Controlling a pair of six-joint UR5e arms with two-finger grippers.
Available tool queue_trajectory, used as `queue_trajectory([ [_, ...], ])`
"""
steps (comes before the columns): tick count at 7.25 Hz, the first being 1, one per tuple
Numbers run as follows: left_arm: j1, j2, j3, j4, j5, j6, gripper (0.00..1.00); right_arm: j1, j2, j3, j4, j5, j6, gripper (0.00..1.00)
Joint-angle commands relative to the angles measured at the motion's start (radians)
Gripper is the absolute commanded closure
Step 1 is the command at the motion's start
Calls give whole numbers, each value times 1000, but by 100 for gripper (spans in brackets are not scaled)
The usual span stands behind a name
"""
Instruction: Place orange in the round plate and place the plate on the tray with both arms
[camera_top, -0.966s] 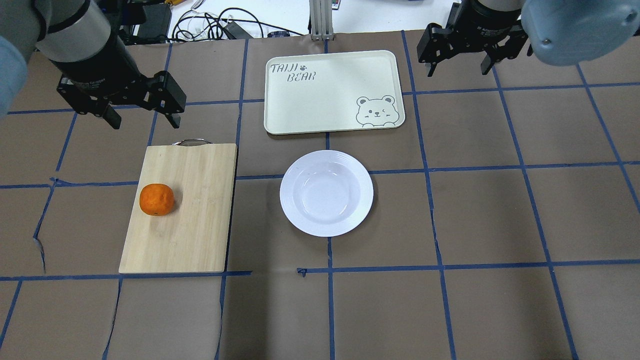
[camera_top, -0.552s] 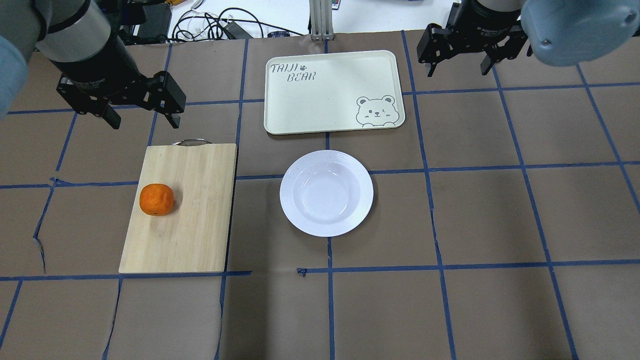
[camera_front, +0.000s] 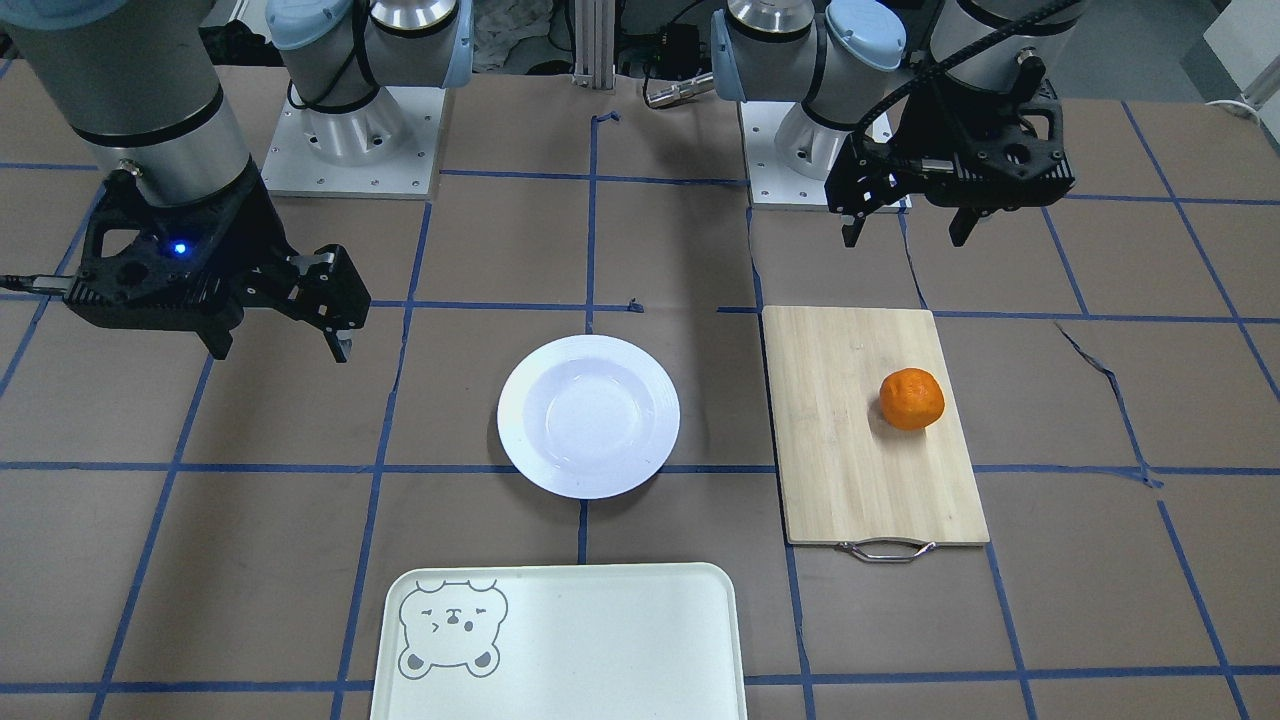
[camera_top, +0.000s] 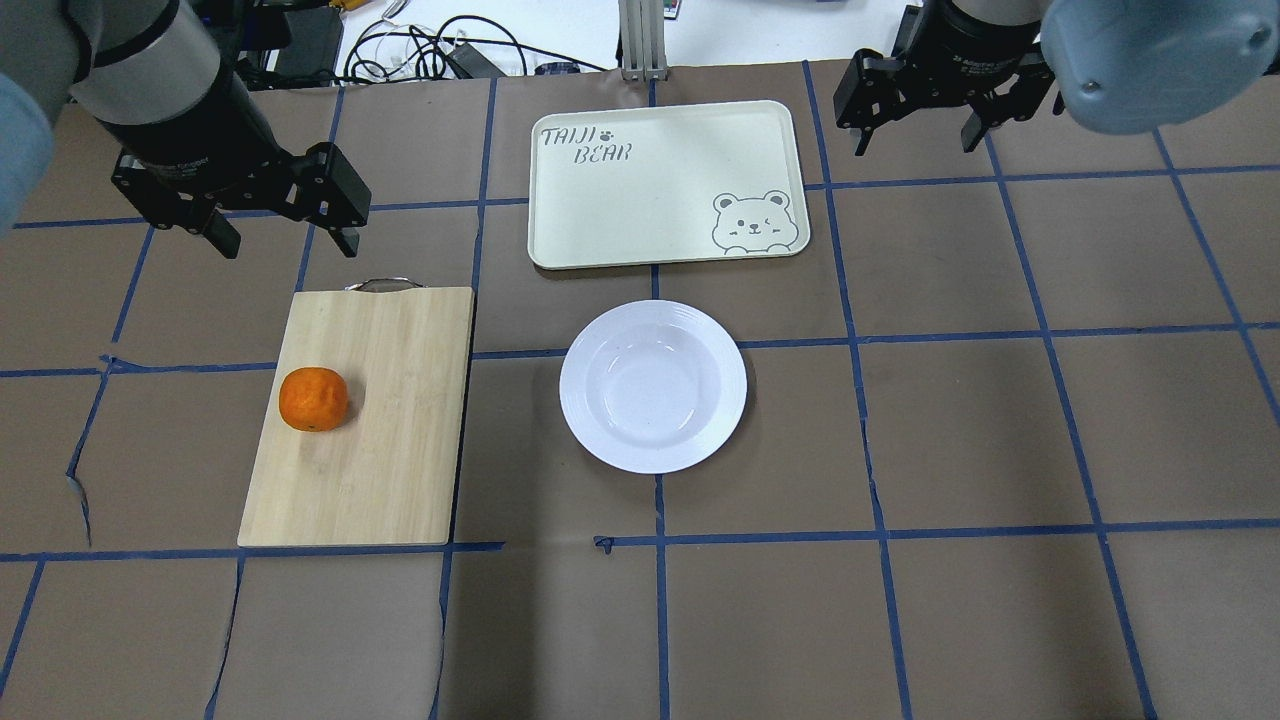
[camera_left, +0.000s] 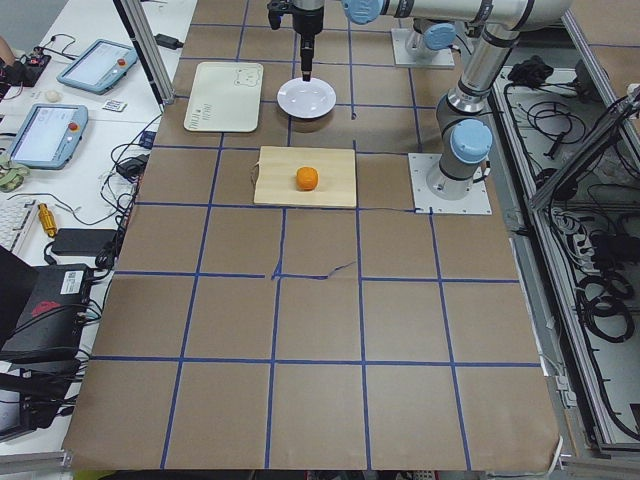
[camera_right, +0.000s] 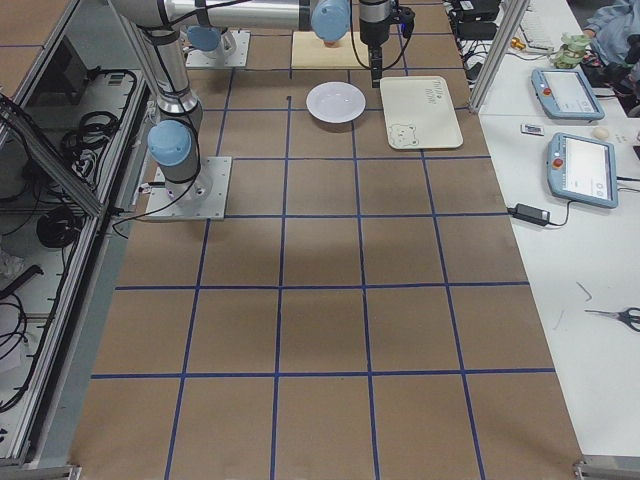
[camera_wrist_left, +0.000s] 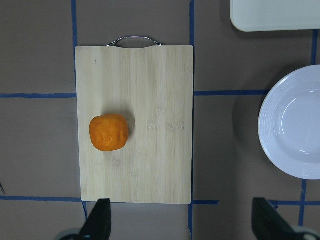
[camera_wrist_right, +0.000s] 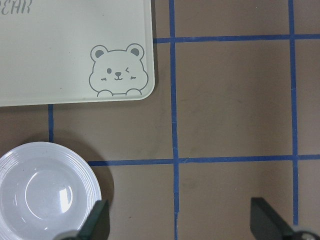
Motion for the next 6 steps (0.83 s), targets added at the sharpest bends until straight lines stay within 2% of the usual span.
queue_trajectory([
  [1,0,-8,0,1,-5,0,0,-2,0,1,-1,-1,2,0],
  [4,23,-15,0,15,0,-5,0,-2,0,1,-1,1,2,0],
  [6,105,-43,-46,14,23,14,0,-2,2,1,0,1,2,0],
])
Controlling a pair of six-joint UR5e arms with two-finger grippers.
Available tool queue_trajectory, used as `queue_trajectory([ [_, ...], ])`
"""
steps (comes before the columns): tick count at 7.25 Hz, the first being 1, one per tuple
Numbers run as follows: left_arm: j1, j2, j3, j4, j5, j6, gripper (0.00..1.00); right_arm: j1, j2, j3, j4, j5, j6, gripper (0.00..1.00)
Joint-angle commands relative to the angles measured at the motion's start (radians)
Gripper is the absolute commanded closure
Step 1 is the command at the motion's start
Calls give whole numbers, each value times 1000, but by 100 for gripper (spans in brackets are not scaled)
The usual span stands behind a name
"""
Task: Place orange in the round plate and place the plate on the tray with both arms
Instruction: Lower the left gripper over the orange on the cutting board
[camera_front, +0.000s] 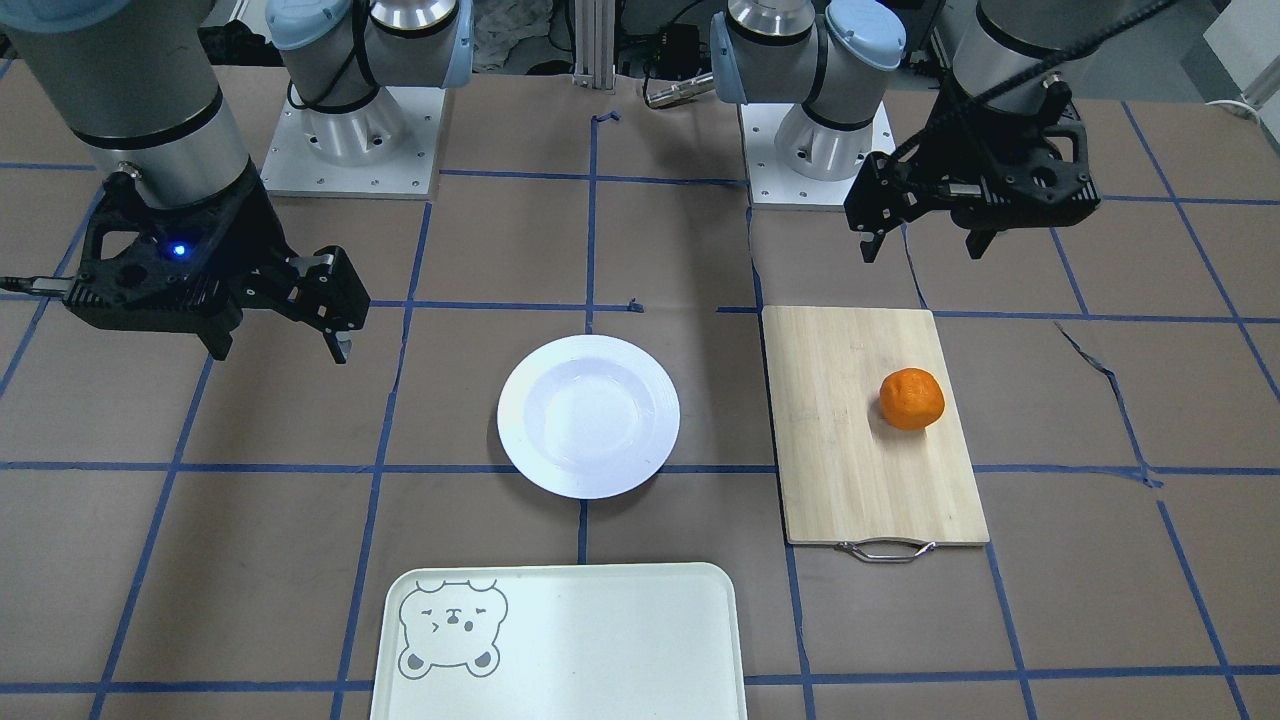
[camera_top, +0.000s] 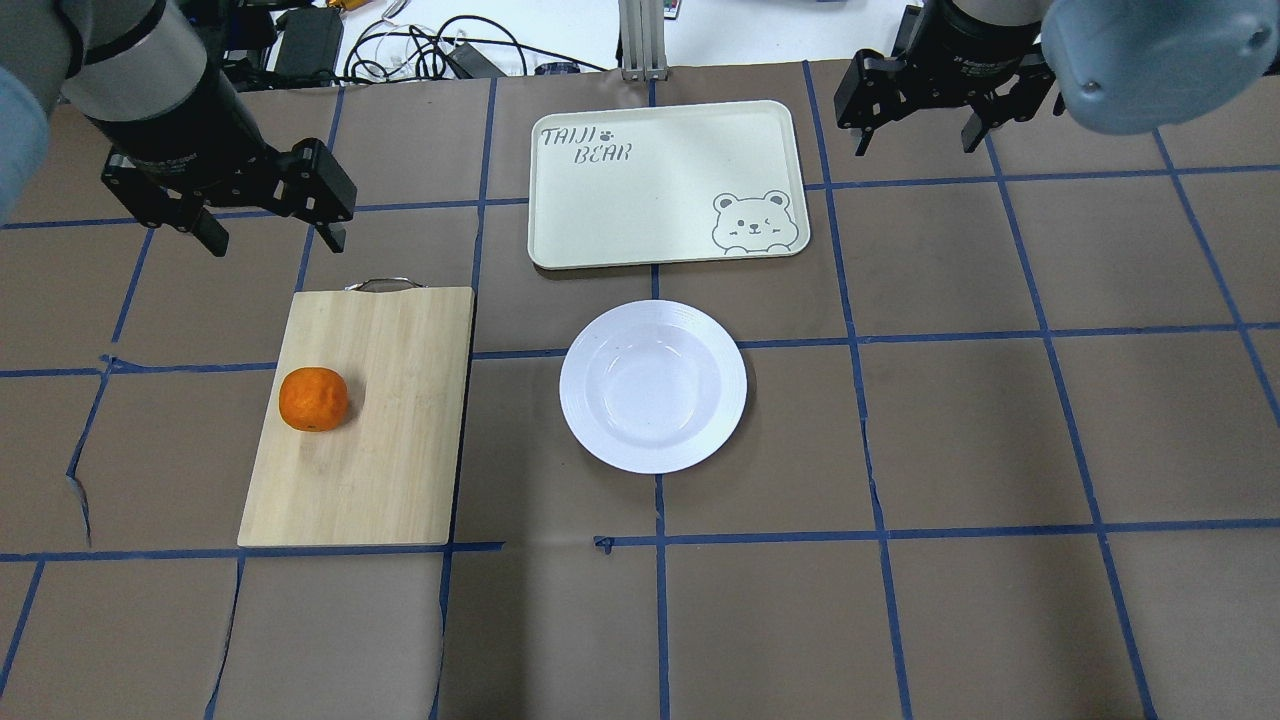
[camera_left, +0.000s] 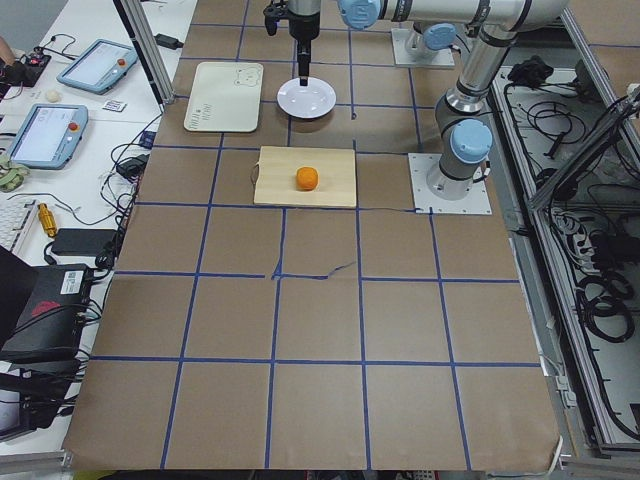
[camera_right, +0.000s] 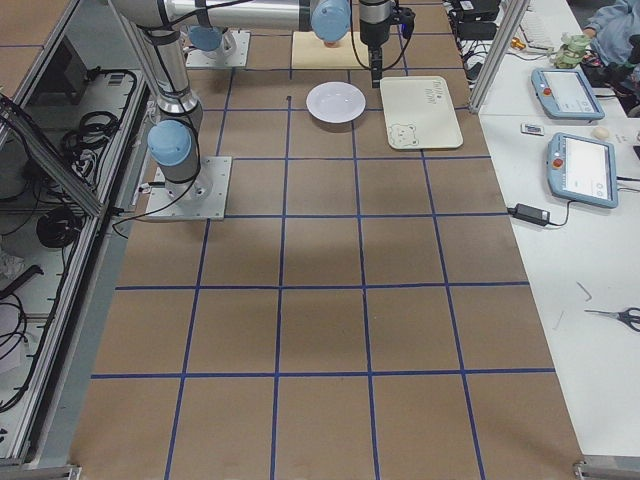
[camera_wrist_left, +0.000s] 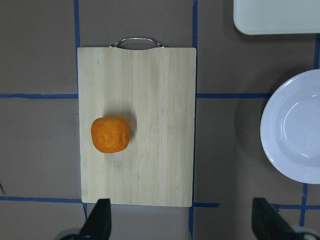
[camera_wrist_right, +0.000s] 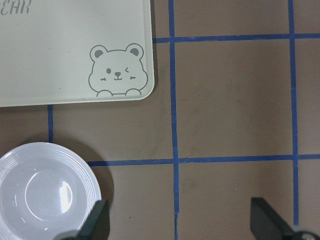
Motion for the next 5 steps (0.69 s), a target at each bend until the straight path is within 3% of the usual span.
queue_trajectory([
  [1,135,-26,-111,24,5,3,0,0,2,0,-1,0,0,0],
  [2,198,-36,-188,158,2,27,0,0,2,0,0,0,0,0],
  [5,245,-111,-346,348,2,185,0,0,2,0,0,0,2,0],
])
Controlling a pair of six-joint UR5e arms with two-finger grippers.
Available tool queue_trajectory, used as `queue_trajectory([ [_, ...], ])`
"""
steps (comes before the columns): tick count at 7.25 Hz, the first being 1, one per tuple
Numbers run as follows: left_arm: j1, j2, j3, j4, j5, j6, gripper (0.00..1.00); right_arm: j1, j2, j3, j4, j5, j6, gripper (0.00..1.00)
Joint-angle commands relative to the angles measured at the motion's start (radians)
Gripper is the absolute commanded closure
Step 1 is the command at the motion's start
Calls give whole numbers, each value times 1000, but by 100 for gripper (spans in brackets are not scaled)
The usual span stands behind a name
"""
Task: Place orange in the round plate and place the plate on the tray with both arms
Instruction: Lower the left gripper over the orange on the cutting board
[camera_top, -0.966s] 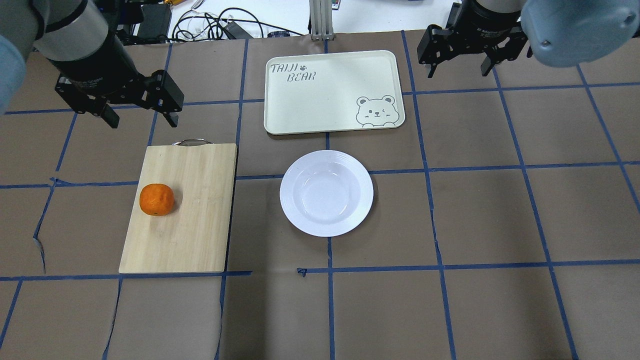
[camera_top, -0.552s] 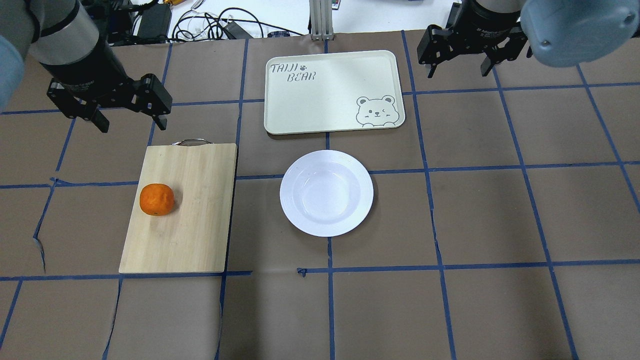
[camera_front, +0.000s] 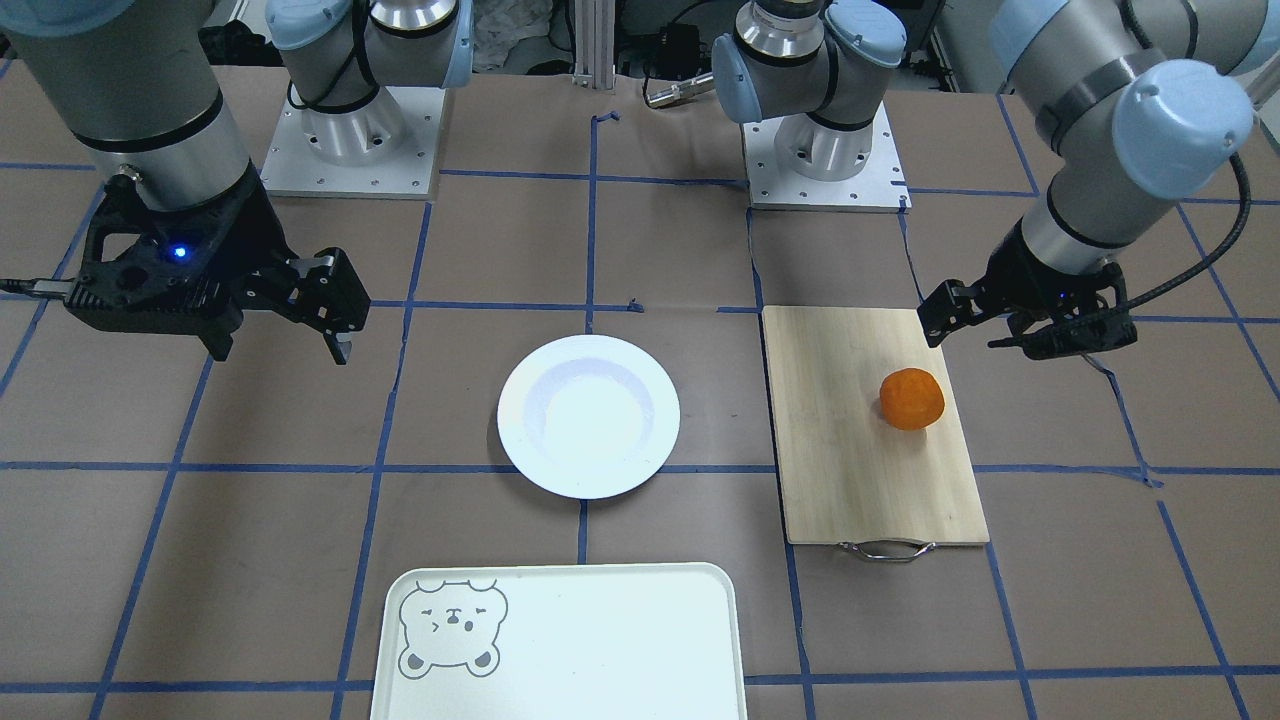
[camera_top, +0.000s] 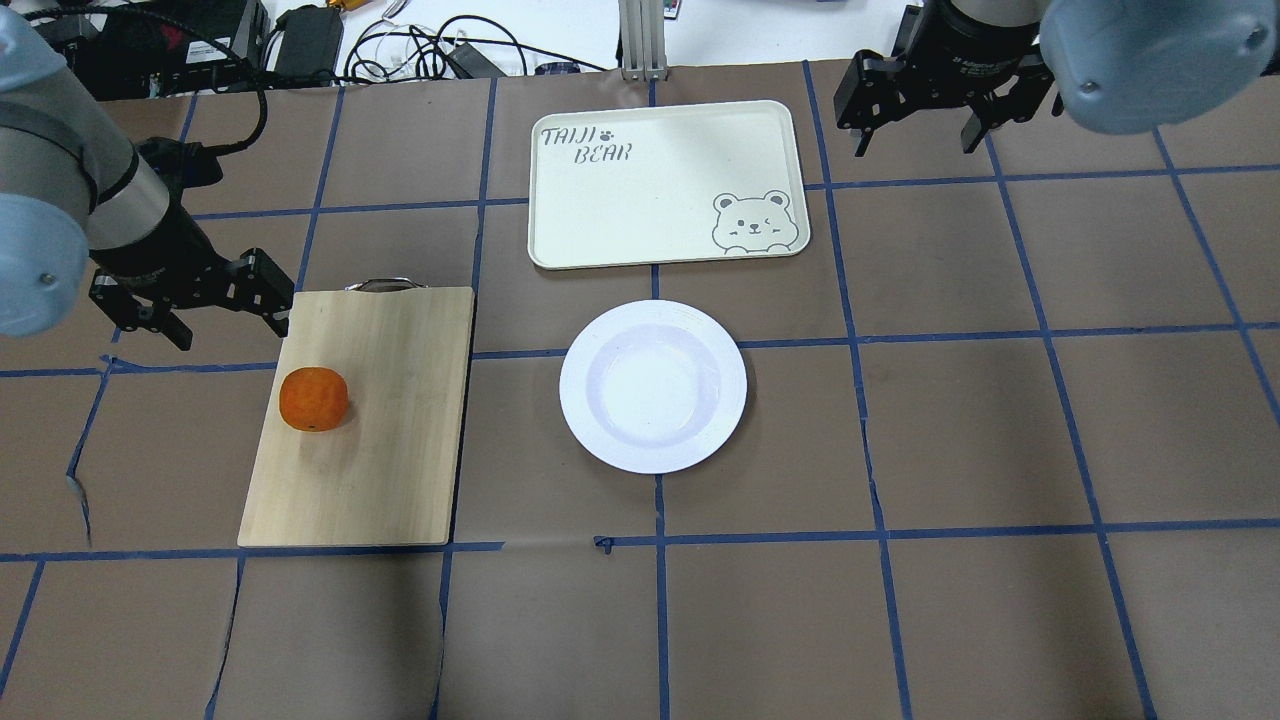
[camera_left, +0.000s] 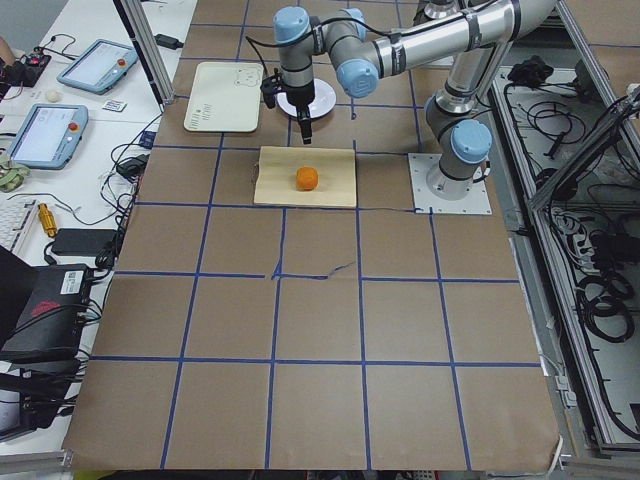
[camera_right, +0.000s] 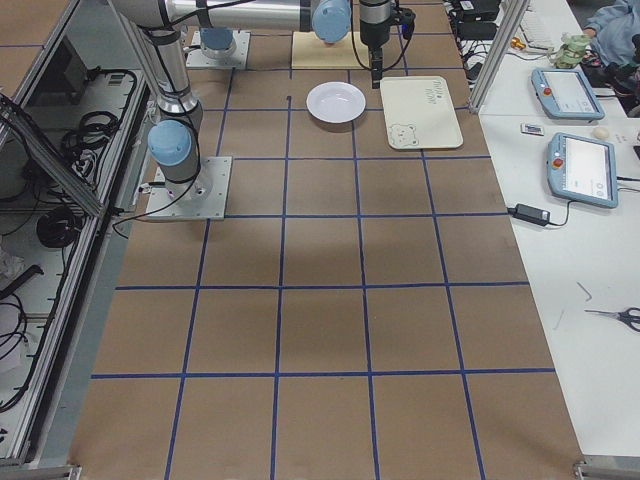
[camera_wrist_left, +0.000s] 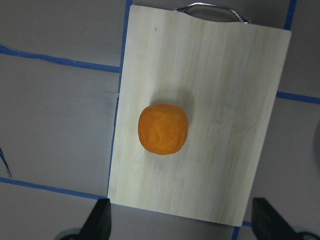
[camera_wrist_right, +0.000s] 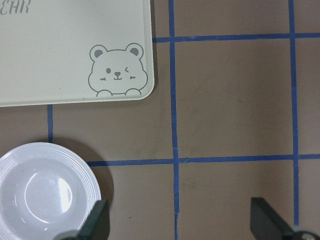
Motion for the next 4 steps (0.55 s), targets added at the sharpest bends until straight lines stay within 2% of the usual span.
queue_trajectory([
  [1,17,-71,-74,107,-30,77,0,0,0,0,1,0,1,0],
  [4,19,-170,-82,136,-36,105,0,0,0,0,1,0,1,0],
])
